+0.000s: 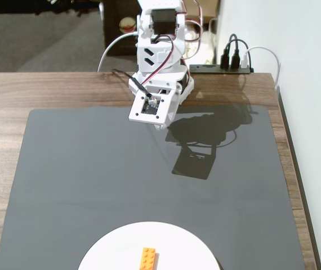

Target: Grasp a lego block and put it on the plate.

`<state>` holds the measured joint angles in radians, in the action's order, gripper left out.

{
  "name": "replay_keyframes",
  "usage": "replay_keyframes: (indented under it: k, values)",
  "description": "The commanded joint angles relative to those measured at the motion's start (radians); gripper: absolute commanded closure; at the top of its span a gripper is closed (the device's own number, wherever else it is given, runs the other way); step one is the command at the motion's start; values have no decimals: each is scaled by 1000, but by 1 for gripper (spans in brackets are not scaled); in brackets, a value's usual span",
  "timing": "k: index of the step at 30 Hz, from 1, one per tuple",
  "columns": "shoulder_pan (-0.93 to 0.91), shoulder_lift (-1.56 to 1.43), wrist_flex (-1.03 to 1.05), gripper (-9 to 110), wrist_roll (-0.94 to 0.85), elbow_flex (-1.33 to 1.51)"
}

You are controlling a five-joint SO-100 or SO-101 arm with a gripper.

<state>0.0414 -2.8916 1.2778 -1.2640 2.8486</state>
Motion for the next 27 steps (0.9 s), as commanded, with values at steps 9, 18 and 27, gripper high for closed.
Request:
replay_keyframes:
  k: [9, 18, 27]
  values:
    - [6, -43, -12, 101, 44, 9]
    - [21, -71, -14, 101, 78, 14]
    - [18, -41, -26, 101, 109, 8]
